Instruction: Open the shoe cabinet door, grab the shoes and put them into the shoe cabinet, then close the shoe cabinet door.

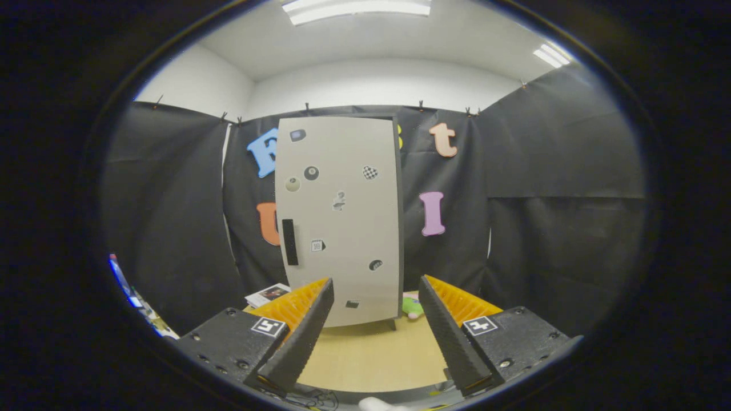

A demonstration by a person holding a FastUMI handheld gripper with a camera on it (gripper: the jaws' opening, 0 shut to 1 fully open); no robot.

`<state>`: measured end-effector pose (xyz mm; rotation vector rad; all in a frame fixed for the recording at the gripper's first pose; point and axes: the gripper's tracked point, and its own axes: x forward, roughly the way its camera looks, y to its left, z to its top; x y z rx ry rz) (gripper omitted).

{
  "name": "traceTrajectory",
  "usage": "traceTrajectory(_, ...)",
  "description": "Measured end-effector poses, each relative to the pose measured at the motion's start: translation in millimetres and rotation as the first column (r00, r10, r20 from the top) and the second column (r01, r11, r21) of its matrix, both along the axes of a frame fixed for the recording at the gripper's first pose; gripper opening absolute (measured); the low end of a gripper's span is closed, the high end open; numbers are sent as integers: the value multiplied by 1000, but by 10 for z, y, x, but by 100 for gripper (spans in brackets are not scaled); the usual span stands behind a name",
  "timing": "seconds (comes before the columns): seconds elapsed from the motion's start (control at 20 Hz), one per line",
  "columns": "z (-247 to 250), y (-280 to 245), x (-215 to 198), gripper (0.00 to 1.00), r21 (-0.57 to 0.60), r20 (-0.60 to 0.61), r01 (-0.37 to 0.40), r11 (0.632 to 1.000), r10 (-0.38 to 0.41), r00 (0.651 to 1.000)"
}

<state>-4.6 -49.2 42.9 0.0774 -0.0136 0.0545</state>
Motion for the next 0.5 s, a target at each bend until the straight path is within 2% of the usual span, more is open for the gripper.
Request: traceTrajectory(0.5,39,38,7,98,-3,2,-8,1000,8,1000)
